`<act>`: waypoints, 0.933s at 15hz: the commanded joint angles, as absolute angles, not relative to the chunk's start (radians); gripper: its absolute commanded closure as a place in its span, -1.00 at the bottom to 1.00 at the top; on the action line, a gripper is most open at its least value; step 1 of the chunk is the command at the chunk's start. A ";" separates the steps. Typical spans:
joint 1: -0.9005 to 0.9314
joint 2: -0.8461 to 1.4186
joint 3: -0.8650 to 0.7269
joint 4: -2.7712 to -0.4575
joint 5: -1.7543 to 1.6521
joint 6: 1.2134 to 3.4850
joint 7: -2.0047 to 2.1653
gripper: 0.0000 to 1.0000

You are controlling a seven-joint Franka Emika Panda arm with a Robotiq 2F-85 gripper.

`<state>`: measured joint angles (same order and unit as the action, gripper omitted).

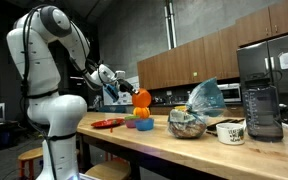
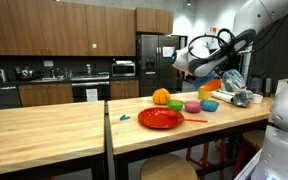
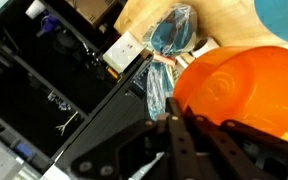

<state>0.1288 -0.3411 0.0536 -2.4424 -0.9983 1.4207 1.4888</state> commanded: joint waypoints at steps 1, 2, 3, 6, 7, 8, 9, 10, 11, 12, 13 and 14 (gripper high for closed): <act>0.075 -0.446 -0.033 -2.490 -0.933 1.584 1.424 0.98; 0.056 -0.461 -0.059 -2.497 -0.917 1.631 1.413 0.98; 0.035 -0.474 -0.083 -2.503 -0.900 1.677 1.402 0.98; -0.028 -0.500 -0.149 -2.519 -0.840 1.819 1.370 0.98; -0.051 -0.504 -0.171 -2.524 -0.817 1.867 1.360 0.98; -0.073 -0.507 -0.190 -2.530 -0.790 1.914 1.353 0.98; -0.097 -0.505 -0.201 -2.533 -0.772 1.950 1.343 0.98; -0.121 -0.502 -0.210 -2.537 -0.756 1.983 1.337 0.98; -0.141 -0.488 -0.218 -2.535 -0.735 2.018 1.334 0.98; -0.161 -0.484 -0.223 -2.536 -0.711 2.046 1.330 0.98; -0.181 -0.482 -0.229 -2.539 -0.690 2.076 1.328 0.98; -0.202 -0.481 -0.227 -2.542 -0.674 2.098 1.329 0.98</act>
